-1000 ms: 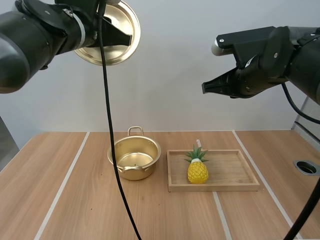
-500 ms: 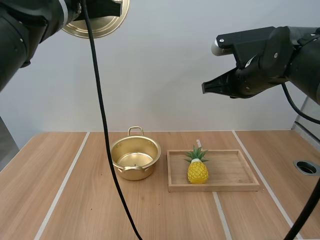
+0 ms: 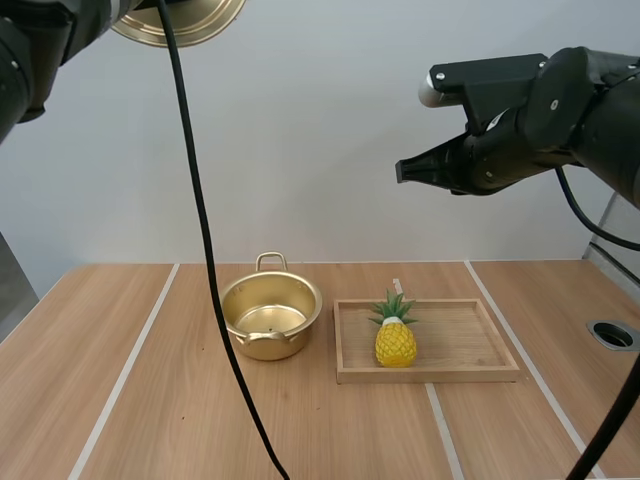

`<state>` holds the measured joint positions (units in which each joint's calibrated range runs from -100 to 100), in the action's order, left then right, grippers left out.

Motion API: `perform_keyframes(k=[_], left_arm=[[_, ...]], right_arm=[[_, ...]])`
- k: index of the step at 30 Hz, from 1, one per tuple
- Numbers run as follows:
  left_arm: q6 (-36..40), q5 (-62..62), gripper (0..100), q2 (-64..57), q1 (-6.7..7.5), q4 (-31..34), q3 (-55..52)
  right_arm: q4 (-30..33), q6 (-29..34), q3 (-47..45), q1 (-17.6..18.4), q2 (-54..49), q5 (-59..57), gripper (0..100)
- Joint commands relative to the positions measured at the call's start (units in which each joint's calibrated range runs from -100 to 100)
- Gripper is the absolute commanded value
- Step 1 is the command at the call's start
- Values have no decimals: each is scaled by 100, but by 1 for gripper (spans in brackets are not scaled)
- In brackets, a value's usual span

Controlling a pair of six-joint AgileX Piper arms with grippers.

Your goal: Open the pot, put the pineapple inside, and close it

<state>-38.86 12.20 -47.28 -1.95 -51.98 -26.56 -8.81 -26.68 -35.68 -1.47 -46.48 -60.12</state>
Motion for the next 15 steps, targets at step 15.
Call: perform_keyframes(k=[15], left_arm=[[32,-73,0,-44,11,-92,56]], right_arm=[[-548,-766,-19,251,967,-523,0]])
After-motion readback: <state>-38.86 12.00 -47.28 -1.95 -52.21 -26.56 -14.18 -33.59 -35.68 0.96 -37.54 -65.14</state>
